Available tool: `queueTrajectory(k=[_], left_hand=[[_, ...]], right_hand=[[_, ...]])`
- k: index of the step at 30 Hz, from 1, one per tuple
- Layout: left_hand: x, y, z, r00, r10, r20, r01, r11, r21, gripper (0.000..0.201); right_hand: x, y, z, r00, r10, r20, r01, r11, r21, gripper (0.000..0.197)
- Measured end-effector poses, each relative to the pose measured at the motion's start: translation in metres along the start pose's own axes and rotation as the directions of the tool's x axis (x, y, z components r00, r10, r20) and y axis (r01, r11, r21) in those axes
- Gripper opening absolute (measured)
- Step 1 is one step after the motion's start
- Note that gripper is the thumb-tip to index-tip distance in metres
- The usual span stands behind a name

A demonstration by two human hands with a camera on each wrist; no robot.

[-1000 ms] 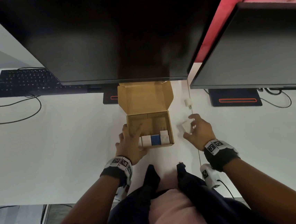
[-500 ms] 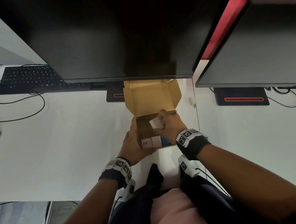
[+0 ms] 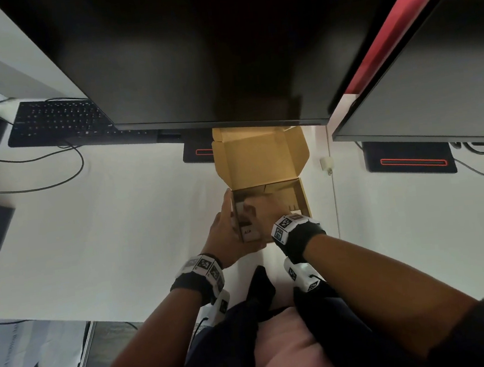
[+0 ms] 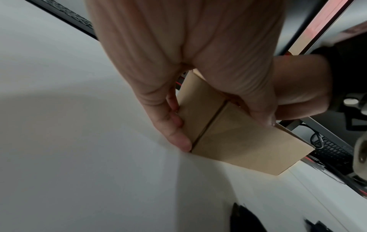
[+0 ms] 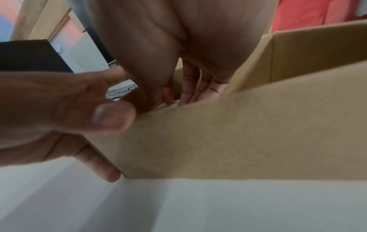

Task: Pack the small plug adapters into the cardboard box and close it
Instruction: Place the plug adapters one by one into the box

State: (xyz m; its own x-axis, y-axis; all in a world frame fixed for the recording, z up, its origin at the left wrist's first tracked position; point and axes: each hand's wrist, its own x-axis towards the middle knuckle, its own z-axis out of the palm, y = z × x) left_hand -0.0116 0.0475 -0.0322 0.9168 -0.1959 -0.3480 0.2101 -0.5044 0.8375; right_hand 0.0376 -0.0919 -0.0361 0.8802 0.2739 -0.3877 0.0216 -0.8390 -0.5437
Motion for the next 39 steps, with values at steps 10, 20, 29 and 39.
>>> queueTrajectory(k=[10, 20, 29, 39], left_hand=[[0.010, -0.009, 0.002, 0.996, -0.091, 0.014, 0.089, 0.990, 0.107, 0.101], [0.016, -0.009, 0.003, 0.978, -0.205, 0.029, 0.190, 0.942, 0.277, 0.077], [0.023, 0.007, 0.007, 0.954, -0.301, 0.013, 0.271, 0.875, 0.402, 0.067], [0.025, 0.008, 0.010, 0.963, -0.270, -0.001, 0.246, 0.875, 0.417, 0.055]], right_hand=[[0.001, 0.009, -0.008, 0.991, -0.134, -0.014, 0.132, 0.988, -0.078, 0.006], [0.012, 0.019, 0.005, 0.994, -0.105, 0.024, 0.106, 0.994, -0.023, 0.017], [0.010, 0.019, -0.005, 0.979, -0.135, 0.156, 0.172, 0.952, -0.255, 0.020], [-0.005, 0.012, -0.023, 0.956, -0.214, 0.202, 0.268, 0.916, -0.298, 0.025]])
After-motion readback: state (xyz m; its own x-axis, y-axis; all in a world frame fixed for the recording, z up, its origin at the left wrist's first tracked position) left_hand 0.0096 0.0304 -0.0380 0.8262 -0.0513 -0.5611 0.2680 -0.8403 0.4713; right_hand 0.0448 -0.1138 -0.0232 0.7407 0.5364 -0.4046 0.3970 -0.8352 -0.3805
